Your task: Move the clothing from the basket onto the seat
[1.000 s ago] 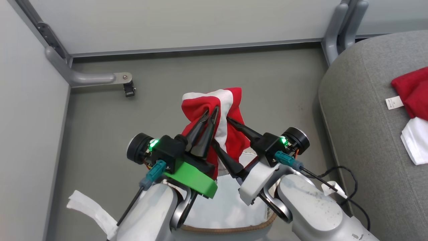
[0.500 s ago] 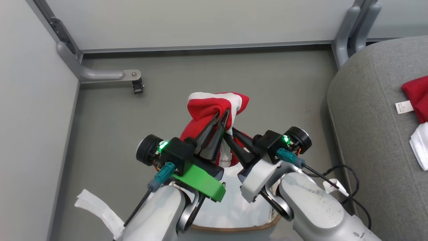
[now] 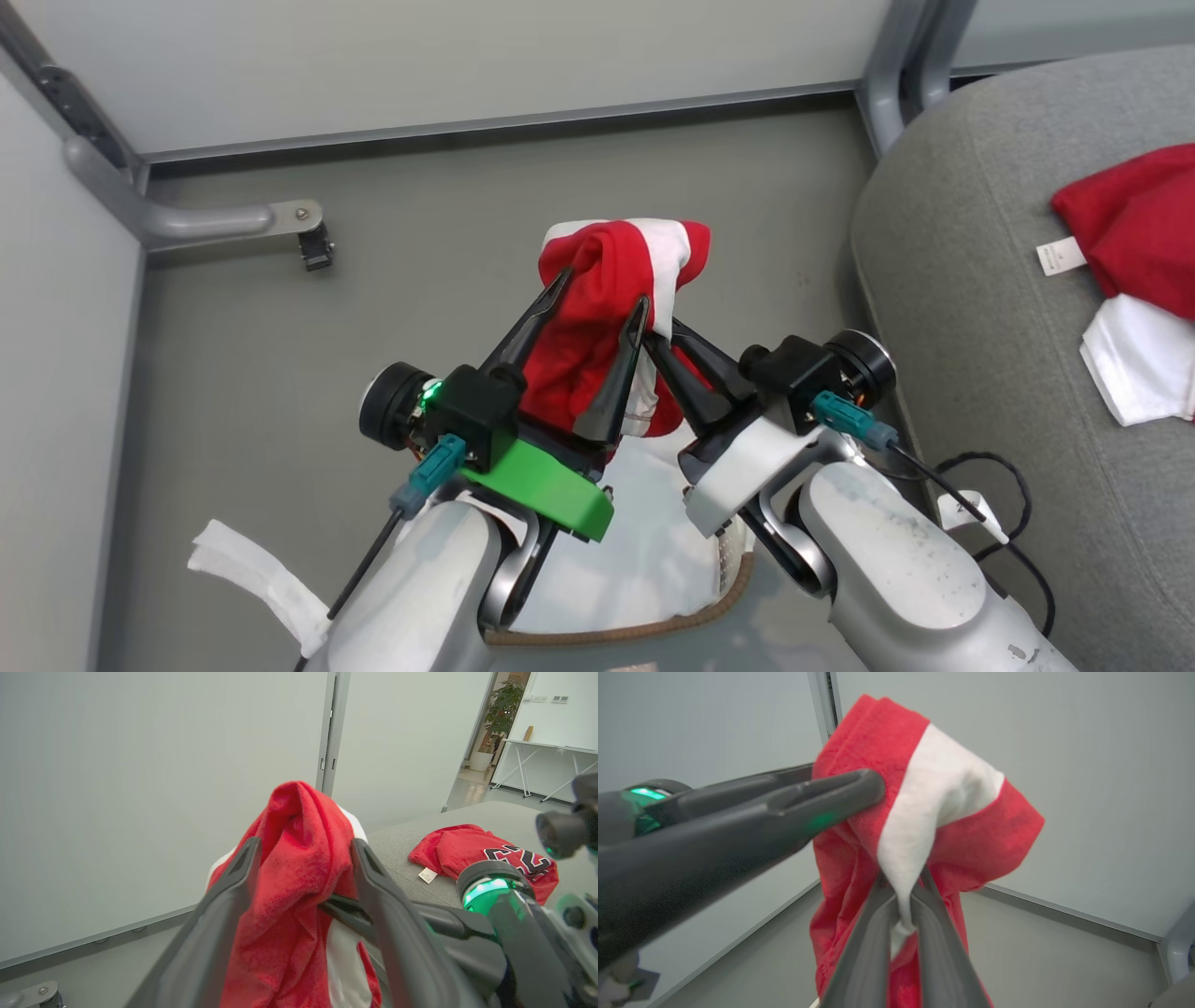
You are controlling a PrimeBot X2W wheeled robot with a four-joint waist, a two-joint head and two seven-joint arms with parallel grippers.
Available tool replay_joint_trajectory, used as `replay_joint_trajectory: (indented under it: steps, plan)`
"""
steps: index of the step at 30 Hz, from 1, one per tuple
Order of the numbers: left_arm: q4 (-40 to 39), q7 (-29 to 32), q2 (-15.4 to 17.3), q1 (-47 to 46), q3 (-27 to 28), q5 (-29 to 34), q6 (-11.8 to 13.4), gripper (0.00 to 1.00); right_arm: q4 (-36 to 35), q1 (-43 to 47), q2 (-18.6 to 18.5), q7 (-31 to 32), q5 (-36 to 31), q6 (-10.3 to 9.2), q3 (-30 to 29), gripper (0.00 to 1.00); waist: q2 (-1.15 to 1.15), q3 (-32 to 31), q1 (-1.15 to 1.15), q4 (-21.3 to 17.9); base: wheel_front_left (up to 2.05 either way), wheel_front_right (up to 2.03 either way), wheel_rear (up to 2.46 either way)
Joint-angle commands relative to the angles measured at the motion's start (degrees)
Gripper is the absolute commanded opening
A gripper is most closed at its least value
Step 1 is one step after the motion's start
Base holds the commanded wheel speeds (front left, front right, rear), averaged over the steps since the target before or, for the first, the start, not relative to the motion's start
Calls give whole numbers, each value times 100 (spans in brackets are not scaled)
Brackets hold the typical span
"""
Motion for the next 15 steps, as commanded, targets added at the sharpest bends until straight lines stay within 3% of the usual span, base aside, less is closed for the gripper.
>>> replay_joint_trajectory:
  steps: [1,15]
  plan:
    - [24,-3,13,-59,43,74,-9,100,-58,89,-31,-28,21,-8,-46,0,0,129,0,-349,0,0,0]
    - [324,-3,21,-157,287,288,-186,100,-519,270,-26,-27,152,-7,-335,0,0,414,0,-1771,0,0,0]
